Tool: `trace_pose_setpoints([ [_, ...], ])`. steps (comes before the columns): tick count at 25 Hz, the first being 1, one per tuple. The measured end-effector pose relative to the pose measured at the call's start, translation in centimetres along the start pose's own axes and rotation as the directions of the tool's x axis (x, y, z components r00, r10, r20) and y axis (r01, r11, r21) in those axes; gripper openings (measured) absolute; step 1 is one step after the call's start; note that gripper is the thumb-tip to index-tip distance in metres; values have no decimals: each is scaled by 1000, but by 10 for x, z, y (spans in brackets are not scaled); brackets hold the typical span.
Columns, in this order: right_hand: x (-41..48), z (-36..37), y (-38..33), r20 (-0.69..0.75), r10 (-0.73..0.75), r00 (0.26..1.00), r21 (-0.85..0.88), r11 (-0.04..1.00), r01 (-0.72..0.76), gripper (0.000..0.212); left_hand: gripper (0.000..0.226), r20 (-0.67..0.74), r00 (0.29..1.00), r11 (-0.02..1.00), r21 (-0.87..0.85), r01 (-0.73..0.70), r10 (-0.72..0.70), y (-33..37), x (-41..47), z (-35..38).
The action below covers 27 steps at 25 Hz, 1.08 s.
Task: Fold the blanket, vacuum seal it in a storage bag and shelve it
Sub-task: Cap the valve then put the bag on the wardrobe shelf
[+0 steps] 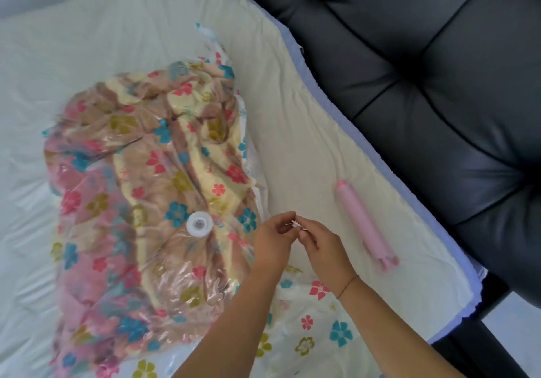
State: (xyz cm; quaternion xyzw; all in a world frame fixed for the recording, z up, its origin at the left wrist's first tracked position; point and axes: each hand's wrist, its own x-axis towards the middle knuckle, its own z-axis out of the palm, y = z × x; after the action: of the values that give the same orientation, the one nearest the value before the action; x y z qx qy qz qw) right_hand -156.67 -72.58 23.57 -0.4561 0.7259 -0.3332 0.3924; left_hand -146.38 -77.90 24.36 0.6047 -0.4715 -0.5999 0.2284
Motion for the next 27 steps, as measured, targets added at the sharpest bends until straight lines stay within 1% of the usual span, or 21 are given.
trace_pose_setpoints([
  [2,-1,12,-29,9,-72,997,108,992,71,27,37,-41,997,997,-41,-64,62,9,-13,-36],
  [3,0,20,-43,21,-86,996,134,988,82,23,38,-62,994,993,-64,-99,95,11,-20,-53],
  [5,4,37,-70,80,-85,993,129,989,74,20,40,-114,982,986,-54,-159,152,10,-32,-84],
  [6,6,46,-82,114,-89,989,106,991,77,21,42,-147,972,982,-19,-187,183,9,-35,-98],
  [8,10,66,-103,173,-130,976,21,992,128,25,47,-189,954,973,48,-227,232,4,-39,-123],
  [10,15,83,-115,211,-210,955,-70,971,229,31,55,-173,951,966,74,-248,257,1,-37,-142],
  [12,21,101,-118,213,-261,941,-143,945,295,38,63,-137,947,955,97,-279,290,-5,-34,-158],
  [13,24,110,-116,198,-276,941,-183,932,312,41,65,-152,932,938,166,-303,328,-10,-31,-166],
  [14,26,119,-113,183,-296,937,-233,913,334,42,65,-177,907,901,291,-323,382,-18,-27,-174],
  [15,27,127,-111,169,-331,928,-290,883,368,43,65,-206,882,850,427,-308,423,-28,-22,-183],
  [16,28,134,-109,158,-374,914,-352,843,406,41,68,-221,872,798,543,-261,436,-39,-18,-191],
  [18,27,145,-105,114,-471,875,-466,752,465,36,79,-221,869,702,688,-183,443,-60,-13,-202],
  [20,26,148,-98,45,-561,827,-554,675,488,33,85,-195,847,605,777,-175,495,-73,-9,-206],
  [22,26,152,-91,5,-607,795,-592,639,491,32,86,-174,832,538,826,-169,527,-80,-4,-206],
  [25,23,157,-87,-5,-595,804,-561,667,490,33,85,-173,819,501,852,-154,546,-84,-2,-205],
  [27,24,156,-90,-33,-553,833,-541,710,450,33,85,-176,819,500,853,-149,545,-85,-2,-205],
])
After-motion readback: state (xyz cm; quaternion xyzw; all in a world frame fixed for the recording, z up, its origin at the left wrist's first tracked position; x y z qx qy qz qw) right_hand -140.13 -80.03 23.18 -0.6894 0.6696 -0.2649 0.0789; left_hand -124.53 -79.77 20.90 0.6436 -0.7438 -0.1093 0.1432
